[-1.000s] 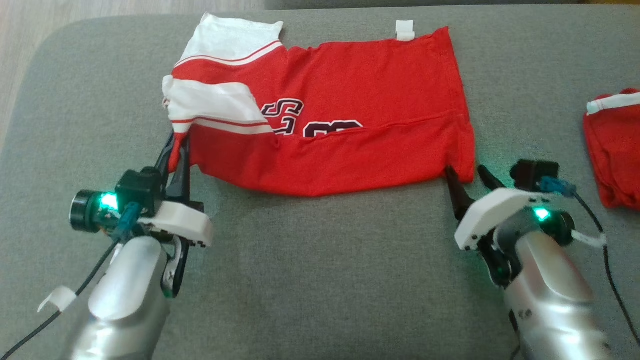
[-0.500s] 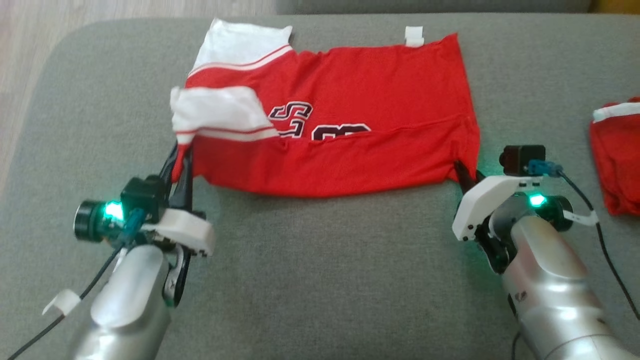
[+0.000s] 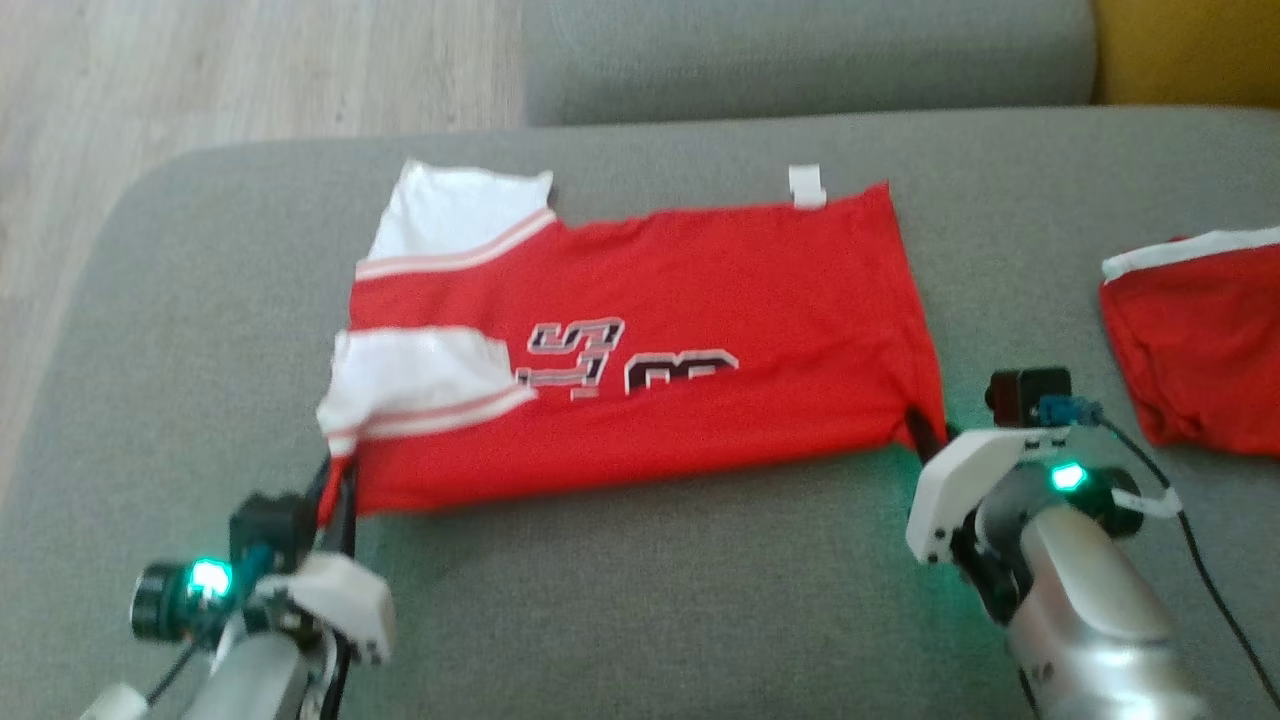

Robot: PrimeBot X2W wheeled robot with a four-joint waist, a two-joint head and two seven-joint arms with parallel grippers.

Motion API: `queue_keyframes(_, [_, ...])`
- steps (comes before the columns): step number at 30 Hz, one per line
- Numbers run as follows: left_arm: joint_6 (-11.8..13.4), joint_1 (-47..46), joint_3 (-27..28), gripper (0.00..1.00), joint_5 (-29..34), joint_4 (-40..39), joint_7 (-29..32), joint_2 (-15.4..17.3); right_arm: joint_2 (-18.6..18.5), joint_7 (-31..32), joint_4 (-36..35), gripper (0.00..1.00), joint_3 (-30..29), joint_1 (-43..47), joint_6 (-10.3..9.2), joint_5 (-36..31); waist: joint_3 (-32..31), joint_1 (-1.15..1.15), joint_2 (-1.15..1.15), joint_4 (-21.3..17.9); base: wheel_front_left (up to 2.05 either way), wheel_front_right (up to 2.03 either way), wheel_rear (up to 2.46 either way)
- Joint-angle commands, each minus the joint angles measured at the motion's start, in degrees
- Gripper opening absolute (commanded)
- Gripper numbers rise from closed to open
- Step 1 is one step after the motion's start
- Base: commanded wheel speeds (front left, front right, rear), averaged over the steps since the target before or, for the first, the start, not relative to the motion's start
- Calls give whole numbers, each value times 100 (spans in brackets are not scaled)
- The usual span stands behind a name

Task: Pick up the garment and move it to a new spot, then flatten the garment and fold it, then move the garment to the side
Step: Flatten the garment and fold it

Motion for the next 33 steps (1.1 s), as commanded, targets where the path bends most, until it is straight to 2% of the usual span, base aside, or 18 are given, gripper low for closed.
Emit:
queue_keyframes(1, [11, -31, 156, 0, -16, -208, 45, 271, 20, 171, -338, 0, 102, 83, 37, 16, -172, 1, 0, -10, 0, 0, 0])
queue_keyframes(5, [-4, 273, 78, 0, -36, -401, 262, 376, -111, 664, -864, 0, 207, 440, 37, 177, -370, 1, 0, -19, 0, 0, 0])
queue_keyframes(10, [13, 746, -40, 0, -18, -907, 618, 646, -541, 1600, -2052, 0, 457, 1110, 37, 621, -571, 1, 0, -68, 0, 0, 0])
queue_keyframes(14, [32, 1003, -120, 0, -14, -1360, 923, 825, -728, 2171, -3055, 0, 341, 1764, 37, 897, -616, 1, 0, -79, 0, 0, 0])
queue_keyframes(19, [137, 1188, -77, 0, -66, -1748, 1112, 982, -541, 2337, -3850, 0, 17, 2353, 37, 808, -561, 1, 0, -113, 0, 0, 0])
queue_keyframes(24, [243, 1265, -41, 0, -124, -1938, 1228, 1013, -224, 2202, -4134, 0, -91, 2532, 37, 631, -461, 1, 0, -168, 0, 0, 0])
queue_keyframes(25, [310, 1266, -15, 16, -122, -1959, 1241, 1014, -184, 2093, -4157, 76, -135, 2510, 37, 535, -439, 1, 0, -178, 0, 0, 0])
queue_keyframes(26, [375, 1265, 0, 100, -100, -1974, 1236, 1019, -145, 2001, -4158, 100, -169, 2483, 37, 454, -421, 1, 0, -186, 0, 0, 0])
queue_keyframes(33, [704, 1122, 172, 100, -12, -2147, 953, 1011, 27, 1220, -4225, 100, -642, 2180, 37, 48, -341, 1, 0, -202, 0, 0, 0])
